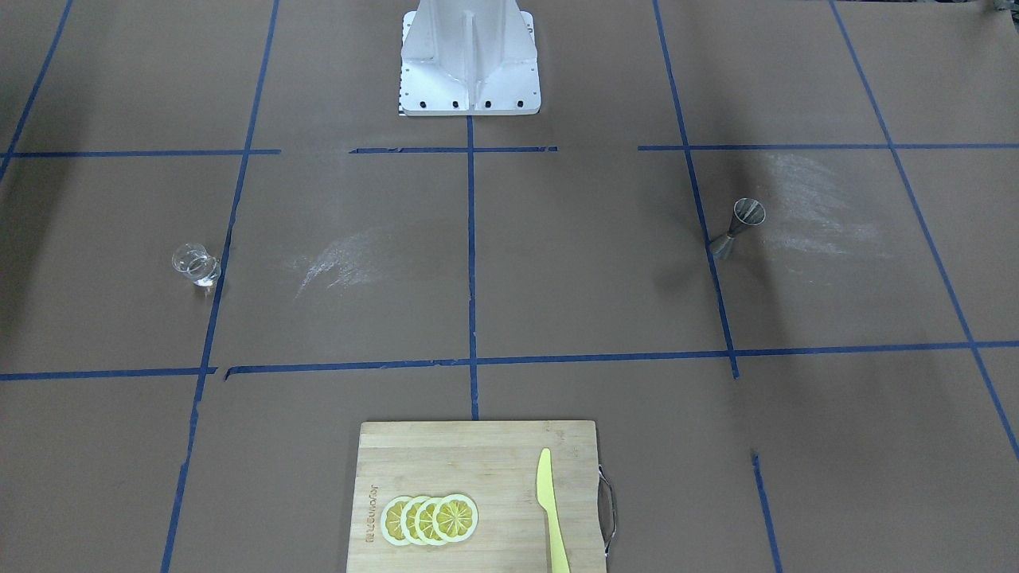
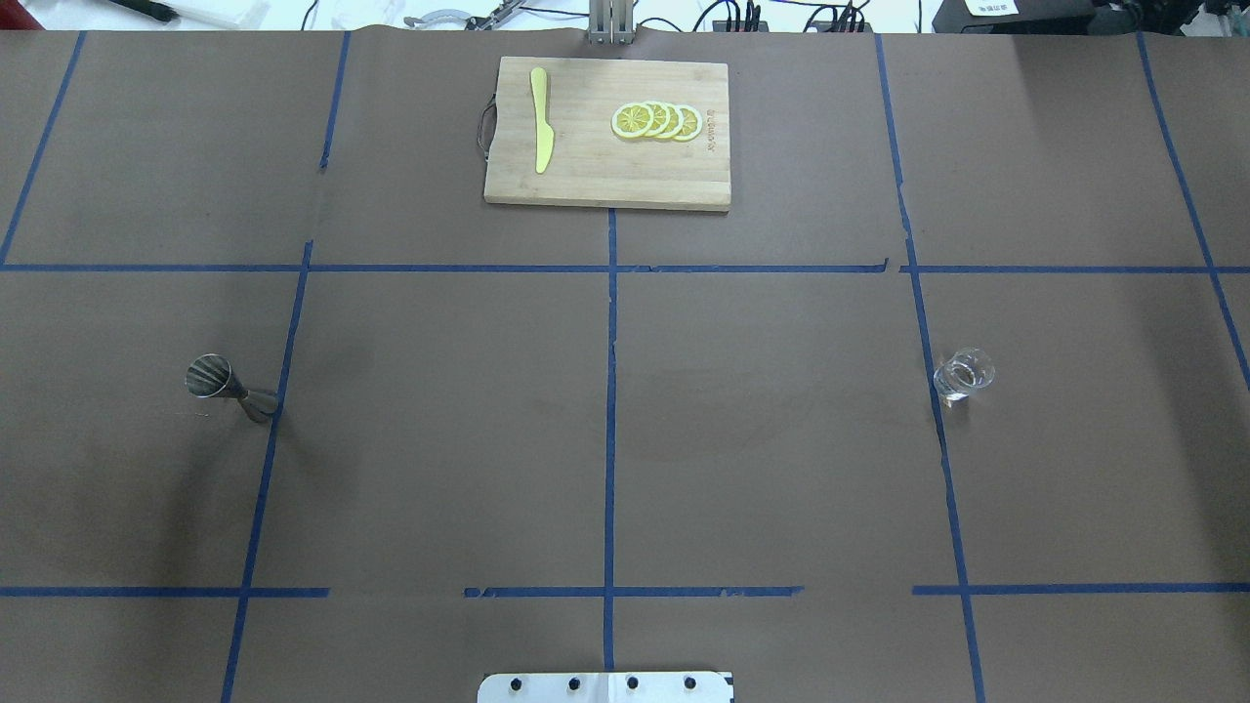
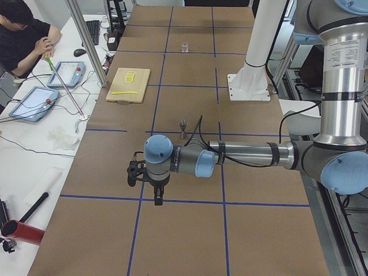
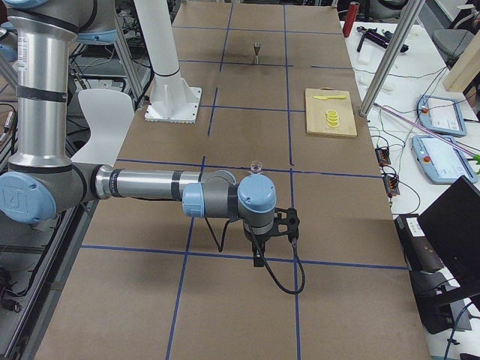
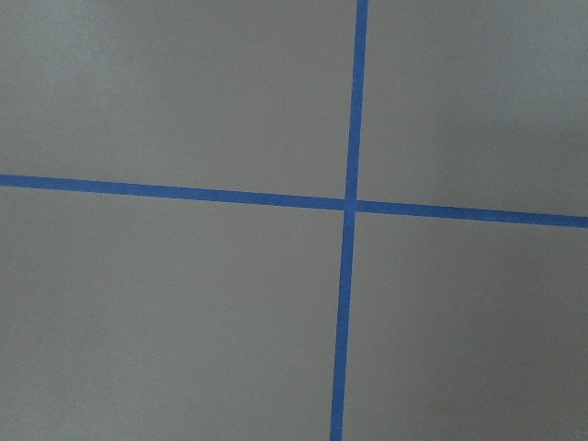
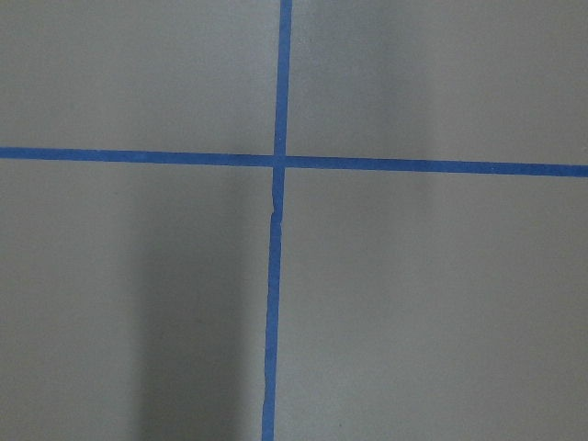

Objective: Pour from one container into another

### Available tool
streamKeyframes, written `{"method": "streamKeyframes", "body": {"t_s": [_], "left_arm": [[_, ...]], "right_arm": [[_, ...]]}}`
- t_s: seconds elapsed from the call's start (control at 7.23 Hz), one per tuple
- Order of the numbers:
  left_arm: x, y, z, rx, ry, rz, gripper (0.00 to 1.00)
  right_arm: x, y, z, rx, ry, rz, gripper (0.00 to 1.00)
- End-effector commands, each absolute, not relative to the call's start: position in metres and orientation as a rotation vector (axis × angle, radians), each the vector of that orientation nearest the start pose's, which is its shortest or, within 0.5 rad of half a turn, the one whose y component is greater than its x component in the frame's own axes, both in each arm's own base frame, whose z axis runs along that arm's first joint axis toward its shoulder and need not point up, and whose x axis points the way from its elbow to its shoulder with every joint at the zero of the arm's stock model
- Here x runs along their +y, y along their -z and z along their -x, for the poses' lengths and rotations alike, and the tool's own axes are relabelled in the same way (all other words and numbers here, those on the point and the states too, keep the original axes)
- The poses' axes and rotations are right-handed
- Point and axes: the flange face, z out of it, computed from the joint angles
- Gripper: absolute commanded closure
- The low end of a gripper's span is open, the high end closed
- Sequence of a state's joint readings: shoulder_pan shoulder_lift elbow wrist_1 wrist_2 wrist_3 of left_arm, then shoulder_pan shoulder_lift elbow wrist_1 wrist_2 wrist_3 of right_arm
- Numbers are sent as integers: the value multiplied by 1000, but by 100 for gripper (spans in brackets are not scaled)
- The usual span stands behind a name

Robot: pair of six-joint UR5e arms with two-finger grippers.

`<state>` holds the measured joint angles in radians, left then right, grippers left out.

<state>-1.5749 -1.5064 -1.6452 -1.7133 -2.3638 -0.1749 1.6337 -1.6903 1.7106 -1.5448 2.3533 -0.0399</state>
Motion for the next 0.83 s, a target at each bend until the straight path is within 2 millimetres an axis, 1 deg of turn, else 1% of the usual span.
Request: {"method": "streamKeyframes", "body": {"t_s": [0.0,0.14,0.28,0.42,0.55,0.69], "left_arm": [[-474,-636,65,801,109,-77,0],[-474,-635,65,801,108,-80,0],[-477,-627,64,801,99,-97,0],[-481,-604,63,801,79,-140,0],[-483,-581,51,800,39,-170,0],[-483,-558,31,813,45,-172,0]], "right_arm": [[-440,-640,-91,-779,-2,-88,0],[-440,-641,-91,-780,-4,-86,0],[-440,-639,-91,-782,-3,-89,0],[-441,-638,-91,-782,-3,-91,0],[-441,-636,-91,-783,-2,-94,0],[-441,-637,-91,-781,-1,-93,0]]}}
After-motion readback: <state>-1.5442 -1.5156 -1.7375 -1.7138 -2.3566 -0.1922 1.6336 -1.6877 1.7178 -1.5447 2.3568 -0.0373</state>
